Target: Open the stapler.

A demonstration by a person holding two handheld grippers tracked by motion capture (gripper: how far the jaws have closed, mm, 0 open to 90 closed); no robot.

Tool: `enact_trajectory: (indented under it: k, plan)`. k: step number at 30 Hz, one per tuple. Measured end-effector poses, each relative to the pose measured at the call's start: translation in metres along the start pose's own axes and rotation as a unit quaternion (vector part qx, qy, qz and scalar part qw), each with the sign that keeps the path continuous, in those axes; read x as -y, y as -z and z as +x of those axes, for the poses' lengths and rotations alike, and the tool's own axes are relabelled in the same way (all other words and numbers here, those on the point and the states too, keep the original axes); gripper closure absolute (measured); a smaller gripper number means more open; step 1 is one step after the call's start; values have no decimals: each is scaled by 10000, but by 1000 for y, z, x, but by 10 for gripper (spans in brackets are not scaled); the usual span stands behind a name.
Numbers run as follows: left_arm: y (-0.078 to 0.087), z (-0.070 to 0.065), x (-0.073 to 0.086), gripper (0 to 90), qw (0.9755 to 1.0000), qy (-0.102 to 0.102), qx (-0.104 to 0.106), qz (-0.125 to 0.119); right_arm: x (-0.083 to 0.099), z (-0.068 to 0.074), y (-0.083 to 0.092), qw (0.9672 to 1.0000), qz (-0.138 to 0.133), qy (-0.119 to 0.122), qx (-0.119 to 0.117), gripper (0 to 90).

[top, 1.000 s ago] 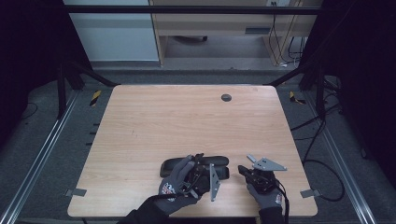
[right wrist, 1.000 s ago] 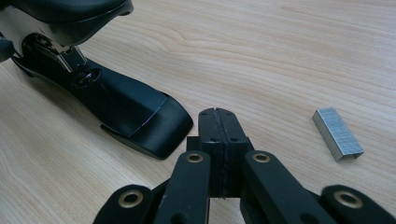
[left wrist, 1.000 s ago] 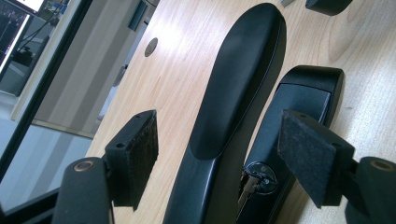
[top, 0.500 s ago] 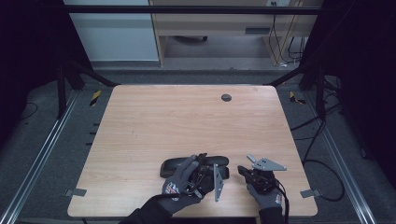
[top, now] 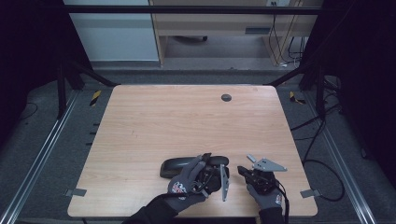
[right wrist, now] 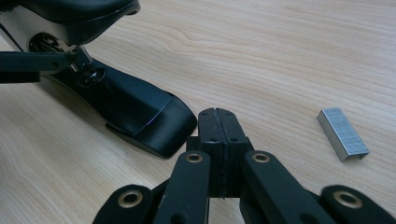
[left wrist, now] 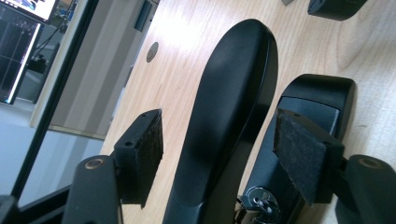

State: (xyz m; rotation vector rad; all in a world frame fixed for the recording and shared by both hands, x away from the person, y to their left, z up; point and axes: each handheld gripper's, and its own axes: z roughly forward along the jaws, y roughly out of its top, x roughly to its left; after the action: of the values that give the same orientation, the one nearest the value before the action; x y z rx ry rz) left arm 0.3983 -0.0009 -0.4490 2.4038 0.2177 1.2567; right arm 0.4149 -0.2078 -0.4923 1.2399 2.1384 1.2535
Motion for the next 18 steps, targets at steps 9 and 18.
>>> enact_trajectory:
  k: [9, 18]
  plan:
    - [-7, -3, -5, 394, 9998, -116, -114, 83, 0, 2, -1, 10000, -2, -17, -28, 900]
    - [-9, -7, -10, 458, 9995, -212, -202, 110, 0, 4, -4, 10000, 7, 16, -87, 900]
